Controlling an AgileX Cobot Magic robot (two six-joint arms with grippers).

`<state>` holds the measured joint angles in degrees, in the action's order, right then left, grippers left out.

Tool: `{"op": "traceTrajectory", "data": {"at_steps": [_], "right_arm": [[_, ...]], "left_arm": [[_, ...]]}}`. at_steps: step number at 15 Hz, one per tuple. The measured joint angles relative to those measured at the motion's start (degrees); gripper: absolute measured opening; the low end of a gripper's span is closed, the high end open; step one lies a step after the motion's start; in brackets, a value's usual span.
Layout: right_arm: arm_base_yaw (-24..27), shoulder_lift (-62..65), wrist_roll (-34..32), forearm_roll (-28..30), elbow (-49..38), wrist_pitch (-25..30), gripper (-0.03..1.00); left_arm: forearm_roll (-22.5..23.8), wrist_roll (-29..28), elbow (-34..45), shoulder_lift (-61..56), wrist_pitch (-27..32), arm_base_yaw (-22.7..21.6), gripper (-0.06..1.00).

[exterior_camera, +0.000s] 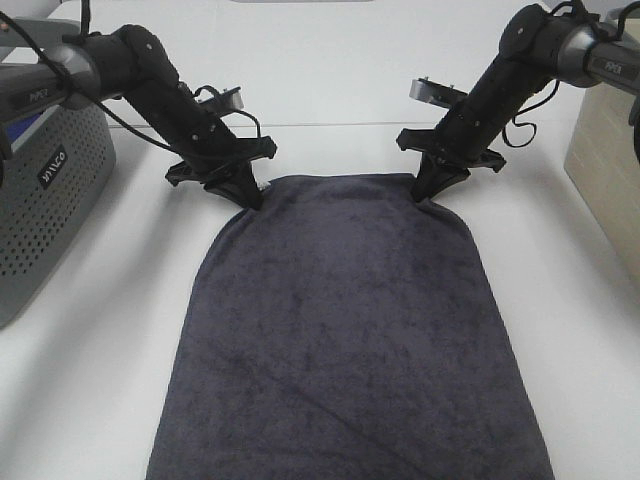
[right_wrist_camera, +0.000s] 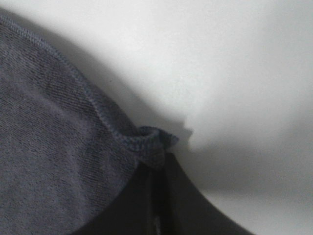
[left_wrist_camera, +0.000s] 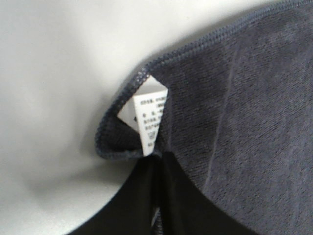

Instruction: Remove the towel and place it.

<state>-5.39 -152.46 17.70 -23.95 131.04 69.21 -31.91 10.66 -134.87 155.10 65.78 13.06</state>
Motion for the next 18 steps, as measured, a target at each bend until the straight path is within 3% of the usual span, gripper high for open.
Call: {"op": "traceTrajectory", "data": {"at_steps": [2,3,7,14,18], "right_arm": [[0.0,0.0,0.0,0.0,0.0,-0.23,0.01],[0.0,0.17,0.0,-0.06,0.0,-3.04,0.01],[0.0,1.15,0.0,1.6,-0.46,-12.38,0.01],[0.0,3.04,2.12,1.38,1.43,-26.36,0.01],[0.0,3.04,2.18,0.92,1.55,-30.08,0.01]], "left_arm": [[0.86,0.0,-0.4,0.0,0.0,-0.06,0.02],[4.24,-0.11,-3.15,0.46,0.11,0.06,0.02],[7.96,-0.17,-9.63,1.32,-1.95,0.06,0.01],[8.48,-0.17,-11.97,1.32,-13.24,0.06,0.01],[9.51,-0.17,-11.97,1.32,-18.16,0.06,0.01]]}}
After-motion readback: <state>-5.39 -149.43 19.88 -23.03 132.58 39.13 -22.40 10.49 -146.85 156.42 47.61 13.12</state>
